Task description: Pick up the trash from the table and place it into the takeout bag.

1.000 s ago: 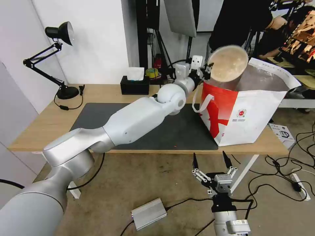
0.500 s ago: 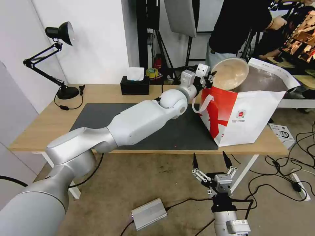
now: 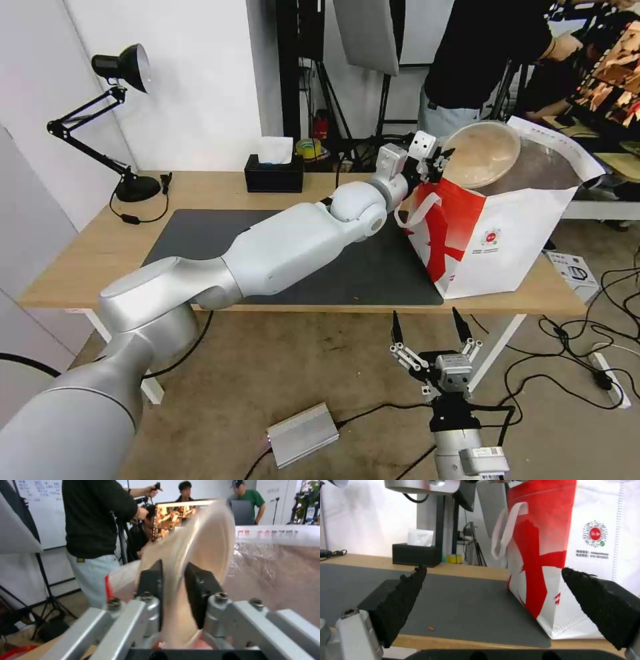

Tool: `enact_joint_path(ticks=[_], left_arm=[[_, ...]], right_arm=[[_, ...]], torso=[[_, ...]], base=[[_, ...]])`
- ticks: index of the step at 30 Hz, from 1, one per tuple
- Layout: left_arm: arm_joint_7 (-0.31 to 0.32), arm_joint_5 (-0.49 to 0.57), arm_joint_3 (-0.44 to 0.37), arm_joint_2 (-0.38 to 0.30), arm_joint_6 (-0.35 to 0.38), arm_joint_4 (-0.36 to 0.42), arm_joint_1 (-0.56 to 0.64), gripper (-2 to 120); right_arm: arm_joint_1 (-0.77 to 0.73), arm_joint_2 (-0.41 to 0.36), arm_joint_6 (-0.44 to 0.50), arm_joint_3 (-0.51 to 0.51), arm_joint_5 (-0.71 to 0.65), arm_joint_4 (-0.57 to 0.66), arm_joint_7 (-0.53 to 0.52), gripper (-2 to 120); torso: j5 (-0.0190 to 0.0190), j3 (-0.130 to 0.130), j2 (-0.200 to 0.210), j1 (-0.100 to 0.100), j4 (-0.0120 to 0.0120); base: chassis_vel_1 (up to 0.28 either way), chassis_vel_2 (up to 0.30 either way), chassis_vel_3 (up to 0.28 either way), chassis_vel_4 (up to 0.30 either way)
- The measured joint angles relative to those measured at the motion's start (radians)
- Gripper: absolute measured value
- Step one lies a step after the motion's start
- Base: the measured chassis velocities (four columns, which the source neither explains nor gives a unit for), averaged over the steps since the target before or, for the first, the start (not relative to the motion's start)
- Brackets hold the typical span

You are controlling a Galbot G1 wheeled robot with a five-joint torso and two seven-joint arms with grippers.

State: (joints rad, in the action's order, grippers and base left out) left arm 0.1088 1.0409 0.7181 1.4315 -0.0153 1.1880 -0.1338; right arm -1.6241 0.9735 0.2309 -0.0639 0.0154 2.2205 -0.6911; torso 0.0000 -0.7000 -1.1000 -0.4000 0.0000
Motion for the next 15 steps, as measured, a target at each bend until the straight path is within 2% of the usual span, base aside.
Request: enact_joint_path(ticks=[2, 3, 7, 8, 11, 12, 15], left_arm=[[0.002, 0.003, 0.002, -0.012, -0.004, 0.014, -0.001, 38], [0.002, 0.003, 0.002, -0.012, -0.004, 0.014, -0.001, 38], [0.004, 0.011, 0.003, -0.03, -0.005, 0.039, -0.014, 58], [0.004, 0.011, 0.003, -0.03, -0.005, 0.039, -0.014, 58], [0.006, 0.03, 0.002, -0.034, -0.006, 0.053, -0.023, 72], [0.006, 0.03, 0.002, -0.034, -0.006, 0.053, -0.023, 72], [0.009, 0.042, -0.006, -0.038, -0.009, 0.073, -0.028, 86]], right_arm=[[0.0, 0.0, 0.0, 0.0, 0.0, 0.0, 0.0, 100], [0.0, 0.0, 0.0, 0.0, 0.0, 0.0, 0.0, 100], [0.0, 0.0, 0.0, 0.0, 0.0, 0.0, 0.0, 100], [0.0, 0.0, 0.0, 0.0, 0.0, 0.0, 0.0, 100], [0.0, 0.0, 0.0, 0.0, 0.0, 0.0, 0.0, 100], [0.0, 0.0, 0.0, 0.0, 0.0, 0.0, 0.0, 100], [0.0, 0.0, 0.0, 0.0, 0.0, 0.0, 0.0, 100]], torso=[[-0.0001, 0.0, 0.0, 0.0, 0.0001], [-0.0001, 0.0, 0.0, 0.0, 0.0001], [-0.0001, 0.0, 0.0, 0.0, 0.0], [-0.0001, 0.0, 0.0, 0.0, 0.0], [-0.0001, 0.0, 0.0, 0.0, 0.0], [-0.0001, 0.0, 0.0, 0.0, 0.0], [-0.0001, 0.0, 0.0, 0.0, -0.0001]], base=[[0.0, 0.0, 0.0, 0.0], [0.0, 0.0, 0.0, 0.0], [0.0, 0.0, 0.0, 0.0], [0.0, 0.0, 0.0, 0.0], [0.0, 0.0, 0.0, 0.0], [0.0, 0.0, 0.0, 0.0], [0.0, 0.0, 0.0, 0.0]])
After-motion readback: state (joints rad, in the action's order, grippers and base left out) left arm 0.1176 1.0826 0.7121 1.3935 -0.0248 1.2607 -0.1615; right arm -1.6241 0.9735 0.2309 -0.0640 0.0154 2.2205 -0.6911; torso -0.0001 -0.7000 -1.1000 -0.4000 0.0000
